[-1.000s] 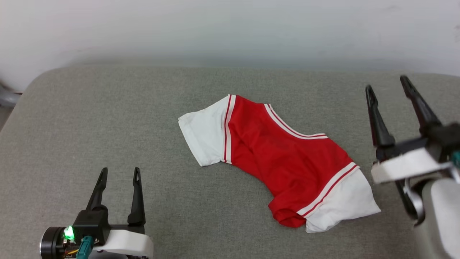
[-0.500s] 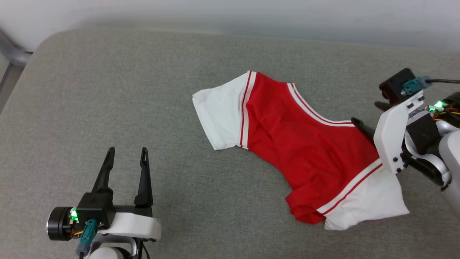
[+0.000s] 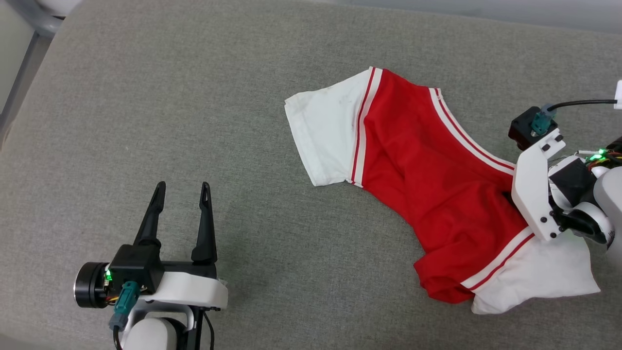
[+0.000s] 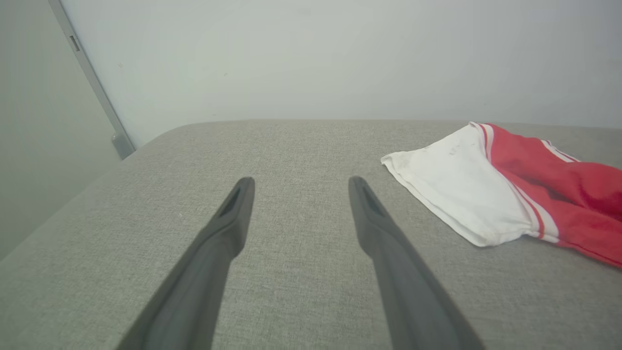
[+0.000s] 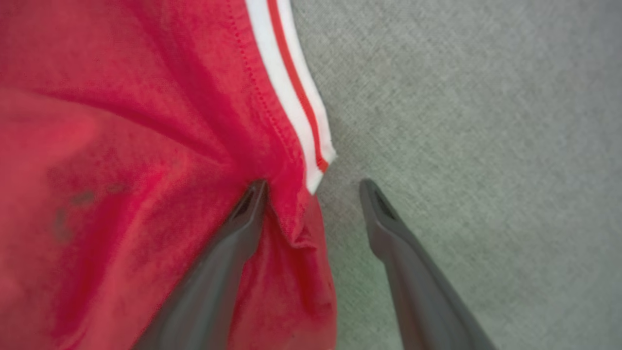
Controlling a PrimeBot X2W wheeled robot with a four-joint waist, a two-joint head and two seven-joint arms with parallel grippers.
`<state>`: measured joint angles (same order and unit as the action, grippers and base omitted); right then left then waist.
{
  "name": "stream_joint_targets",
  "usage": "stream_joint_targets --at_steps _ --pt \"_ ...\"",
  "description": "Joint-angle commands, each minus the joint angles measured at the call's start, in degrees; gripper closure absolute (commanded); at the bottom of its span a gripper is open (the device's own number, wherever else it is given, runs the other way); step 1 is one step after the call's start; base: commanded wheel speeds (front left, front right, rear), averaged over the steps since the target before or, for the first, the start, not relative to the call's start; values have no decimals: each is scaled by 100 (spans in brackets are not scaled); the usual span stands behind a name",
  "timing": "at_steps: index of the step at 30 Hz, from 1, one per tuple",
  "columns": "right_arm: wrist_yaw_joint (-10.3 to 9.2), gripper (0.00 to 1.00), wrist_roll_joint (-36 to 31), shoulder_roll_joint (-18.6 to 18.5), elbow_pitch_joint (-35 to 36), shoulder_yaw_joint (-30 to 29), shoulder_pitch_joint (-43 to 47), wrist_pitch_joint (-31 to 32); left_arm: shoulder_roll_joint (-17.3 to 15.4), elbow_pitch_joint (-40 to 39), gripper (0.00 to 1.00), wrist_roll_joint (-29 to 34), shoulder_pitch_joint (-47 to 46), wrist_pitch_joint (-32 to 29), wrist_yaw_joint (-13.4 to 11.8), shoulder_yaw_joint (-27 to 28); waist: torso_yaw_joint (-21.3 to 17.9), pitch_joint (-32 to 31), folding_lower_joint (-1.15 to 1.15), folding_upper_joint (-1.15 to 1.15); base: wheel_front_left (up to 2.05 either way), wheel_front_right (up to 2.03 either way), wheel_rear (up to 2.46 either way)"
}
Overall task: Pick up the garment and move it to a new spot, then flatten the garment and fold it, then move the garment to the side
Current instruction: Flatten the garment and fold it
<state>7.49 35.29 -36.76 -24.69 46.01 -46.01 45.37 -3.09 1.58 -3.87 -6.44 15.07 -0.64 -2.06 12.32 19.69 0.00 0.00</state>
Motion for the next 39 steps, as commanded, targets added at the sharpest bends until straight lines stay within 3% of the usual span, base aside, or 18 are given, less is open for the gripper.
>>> stream_joint_targets --at_steps 1,4,5,6,7,15,22,29,39 --pt "8 0 129 81 -277 352 310 148 7 20 0 -37 -89 15 4 -10 52 52 0 0 0 0 0" --pt "8 0 302 115 -396 543 363 13 15 39 0 -37 -89 15 -7 25 42 50 0 0 0 0 0" --pt "8 51 367 143 -404 578 369 -49 16 45 0 -38 -72 15 -16 48 21 32 0 0 0 0 0" --pt "9 84 397 155 -391 604 349 -157 17 52 0 -37 -50 15 -21 72 -2 8 0 0 0 0 0" --pt "9 100 420 153 -369 624 315 -290 18 63 0 -35 -30 15 -20 93 -27 -27 0 0 0 0 0" --pt "-2 100 622 -37 57 272 183 -1603 20 78 0 38 194 15 2 230 -274 -452 0 0 0 0 0" --pt "-2 100 604 -441 883 -203 553 -2087 20 65 0 84 377 15 -47 266 -459 -687 0 0 0 0 0" --pt "-3 100 373 -681 1638 -865 819 -2014 21 36 0 74 417 15 -89 214 -501 -745 0 0 0 0 0" --pt "-3 100 -71 -831 2303 -1519 369 -1066 22 21 0 -70 208 15 -150 17 -204 -428 0 0 0 0 0"
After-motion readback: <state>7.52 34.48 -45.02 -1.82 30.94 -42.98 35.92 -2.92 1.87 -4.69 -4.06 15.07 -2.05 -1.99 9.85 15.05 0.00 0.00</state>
